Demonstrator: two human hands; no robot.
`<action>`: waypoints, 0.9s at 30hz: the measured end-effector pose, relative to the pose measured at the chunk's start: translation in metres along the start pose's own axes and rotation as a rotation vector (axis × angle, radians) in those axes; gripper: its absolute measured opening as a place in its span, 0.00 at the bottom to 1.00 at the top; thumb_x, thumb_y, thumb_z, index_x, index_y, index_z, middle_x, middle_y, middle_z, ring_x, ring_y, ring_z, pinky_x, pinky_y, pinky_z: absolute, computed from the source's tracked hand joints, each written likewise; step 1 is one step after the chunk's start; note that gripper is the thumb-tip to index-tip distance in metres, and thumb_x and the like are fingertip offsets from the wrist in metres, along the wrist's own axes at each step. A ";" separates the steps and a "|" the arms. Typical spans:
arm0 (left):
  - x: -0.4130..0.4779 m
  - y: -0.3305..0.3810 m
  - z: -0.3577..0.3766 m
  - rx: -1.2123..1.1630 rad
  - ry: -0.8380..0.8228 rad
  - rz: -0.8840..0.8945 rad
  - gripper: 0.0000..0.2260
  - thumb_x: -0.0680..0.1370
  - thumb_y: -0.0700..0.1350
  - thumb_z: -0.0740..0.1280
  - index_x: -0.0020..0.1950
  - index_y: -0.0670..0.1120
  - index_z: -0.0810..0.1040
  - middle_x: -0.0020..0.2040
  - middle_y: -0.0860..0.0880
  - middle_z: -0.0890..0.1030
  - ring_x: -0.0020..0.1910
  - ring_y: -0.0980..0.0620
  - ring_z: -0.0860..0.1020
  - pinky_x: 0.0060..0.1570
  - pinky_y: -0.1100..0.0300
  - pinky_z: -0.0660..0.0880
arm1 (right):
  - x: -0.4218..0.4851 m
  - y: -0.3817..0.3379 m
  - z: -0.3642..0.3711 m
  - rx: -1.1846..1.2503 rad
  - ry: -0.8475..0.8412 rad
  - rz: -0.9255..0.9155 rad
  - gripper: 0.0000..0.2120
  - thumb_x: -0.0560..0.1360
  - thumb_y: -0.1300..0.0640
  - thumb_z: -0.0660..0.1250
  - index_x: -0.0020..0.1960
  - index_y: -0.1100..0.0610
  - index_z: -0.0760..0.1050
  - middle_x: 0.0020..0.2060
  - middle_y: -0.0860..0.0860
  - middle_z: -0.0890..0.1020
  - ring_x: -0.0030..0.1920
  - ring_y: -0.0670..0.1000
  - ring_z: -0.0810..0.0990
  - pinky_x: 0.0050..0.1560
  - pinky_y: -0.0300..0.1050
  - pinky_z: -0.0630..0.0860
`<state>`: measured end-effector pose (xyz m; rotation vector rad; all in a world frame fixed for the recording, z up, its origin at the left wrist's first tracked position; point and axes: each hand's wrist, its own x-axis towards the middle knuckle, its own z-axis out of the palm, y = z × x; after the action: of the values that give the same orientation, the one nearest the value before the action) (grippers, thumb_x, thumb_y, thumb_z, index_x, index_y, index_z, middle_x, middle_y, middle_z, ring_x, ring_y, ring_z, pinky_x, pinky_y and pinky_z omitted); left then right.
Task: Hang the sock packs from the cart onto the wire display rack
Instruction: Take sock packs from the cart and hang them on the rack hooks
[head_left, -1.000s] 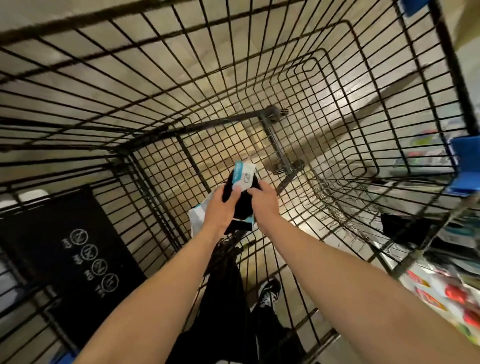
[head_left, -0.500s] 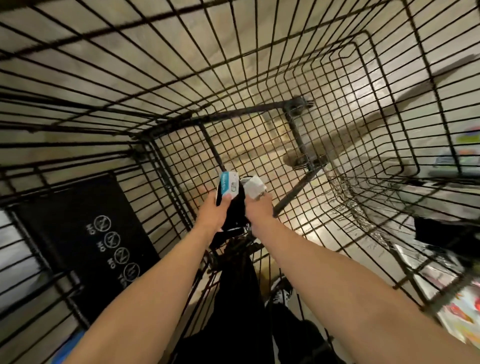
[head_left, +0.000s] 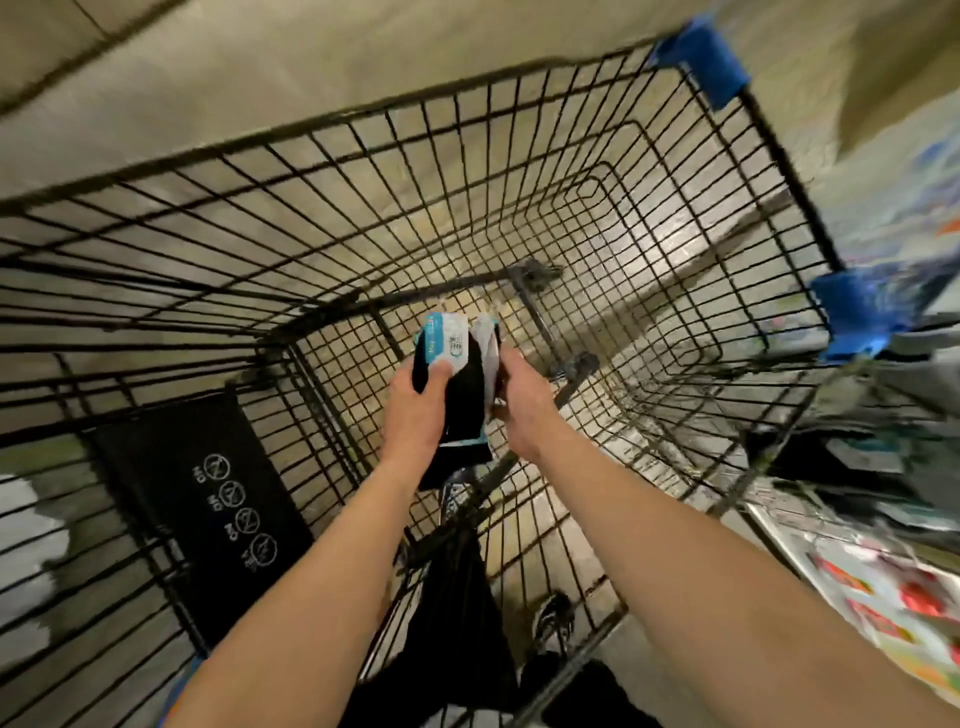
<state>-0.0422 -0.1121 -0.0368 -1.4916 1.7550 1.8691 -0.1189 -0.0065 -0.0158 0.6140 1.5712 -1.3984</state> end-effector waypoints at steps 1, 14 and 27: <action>-0.011 0.016 0.004 -0.010 -0.039 0.036 0.19 0.76 0.61 0.65 0.65 0.59 0.75 0.58 0.52 0.82 0.54 0.50 0.82 0.53 0.48 0.80 | -0.013 -0.013 -0.007 -0.010 -0.023 -0.048 0.19 0.84 0.43 0.56 0.60 0.53 0.80 0.51 0.53 0.87 0.48 0.50 0.84 0.45 0.44 0.78; -0.212 0.104 0.134 0.306 -0.188 0.539 0.19 0.79 0.60 0.65 0.59 0.46 0.75 0.51 0.47 0.79 0.51 0.46 0.78 0.48 0.54 0.75 | -0.192 -0.038 -0.184 -0.004 0.726 -0.607 0.23 0.70 0.30 0.65 0.58 0.42 0.74 0.53 0.47 0.81 0.59 0.54 0.80 0.62 0.60 0.77; -0.344 -0.042 0.296 0.654 -0.428 0.682 0.13 0.82 0.52 0.63 0.56 0.42 0.75 0.47 0.47 0.78 0.51 0.42 0.78 0.44 0.55 0.67 | -0.281 0.157 -0.386 0.262 0.874 -0.402 0.18 0.70 0.37 0.63 0.58 0.37 0.77 0.55 0.48 0.81 0.61 0.54 0.78 0.62 0.56 0.78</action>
<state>-0.0021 0.3099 0.1290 -0.2518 2.4536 1.4148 0.0244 0.4533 0.1254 1.2344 2.2974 -1.7728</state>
